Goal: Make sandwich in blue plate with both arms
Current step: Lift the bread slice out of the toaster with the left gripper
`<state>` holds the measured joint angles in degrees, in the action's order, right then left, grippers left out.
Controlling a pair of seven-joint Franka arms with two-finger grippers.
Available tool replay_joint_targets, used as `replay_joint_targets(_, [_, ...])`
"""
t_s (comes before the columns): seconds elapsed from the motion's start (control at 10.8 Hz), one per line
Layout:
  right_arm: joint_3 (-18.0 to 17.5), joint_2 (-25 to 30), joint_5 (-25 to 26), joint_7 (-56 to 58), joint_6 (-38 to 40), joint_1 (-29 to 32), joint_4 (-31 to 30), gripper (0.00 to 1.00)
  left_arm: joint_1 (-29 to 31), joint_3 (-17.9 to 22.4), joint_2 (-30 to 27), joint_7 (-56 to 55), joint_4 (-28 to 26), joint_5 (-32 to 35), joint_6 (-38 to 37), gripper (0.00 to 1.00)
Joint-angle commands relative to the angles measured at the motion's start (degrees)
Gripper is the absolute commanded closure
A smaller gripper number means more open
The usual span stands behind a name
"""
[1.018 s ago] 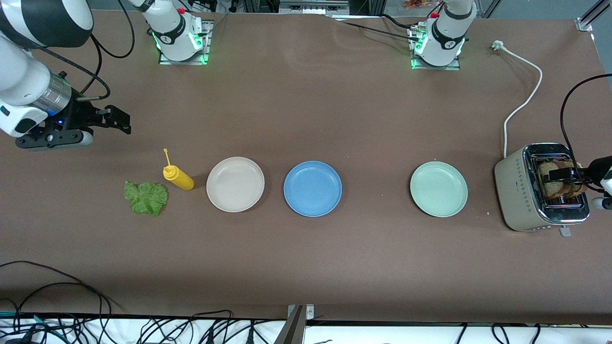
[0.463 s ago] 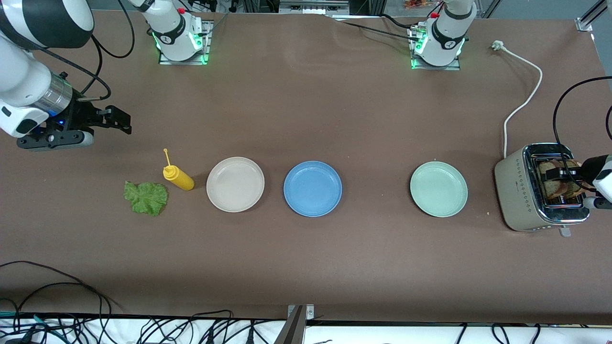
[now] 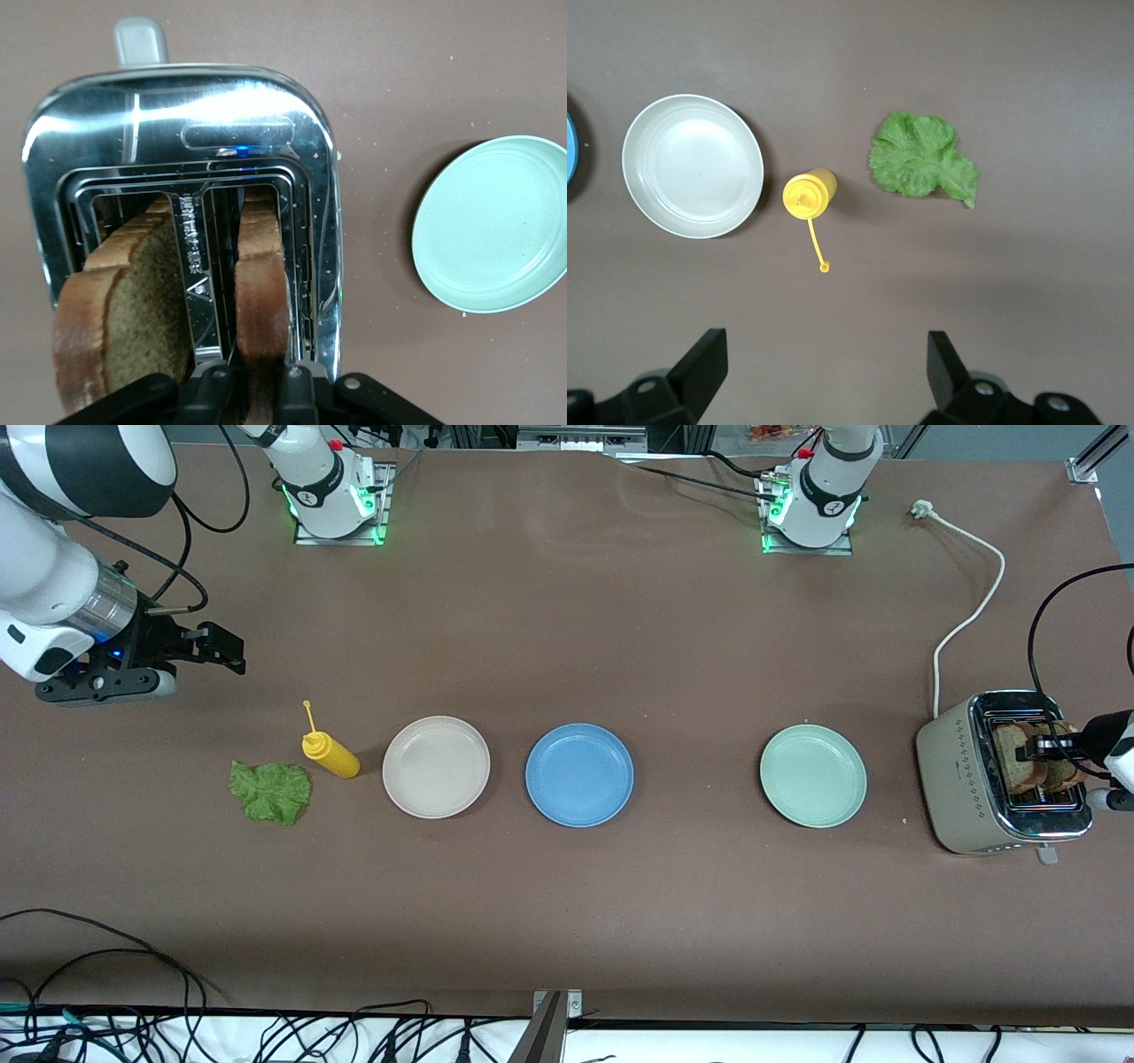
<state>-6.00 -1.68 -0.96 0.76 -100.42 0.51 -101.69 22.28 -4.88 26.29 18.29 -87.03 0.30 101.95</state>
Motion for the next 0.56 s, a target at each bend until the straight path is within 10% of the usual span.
replay_joint_targets(0.0, [-0.07, 0.63, 1.05, -0.32, -0.92, -0.07, -1.14, 0.00, -0.04, -0.48, -3.69, -0.09, 0.11, 3.56, -2.54, 1.00])
replay_joint_targets(0.46, [-0.07, 0.46, 0.52, 0.20, -0.48, 0.02, -0.79, 0.00, -5.03, -2.42, -6.87, -0.09, 5.63, 10.93, -11.40, 1.00])
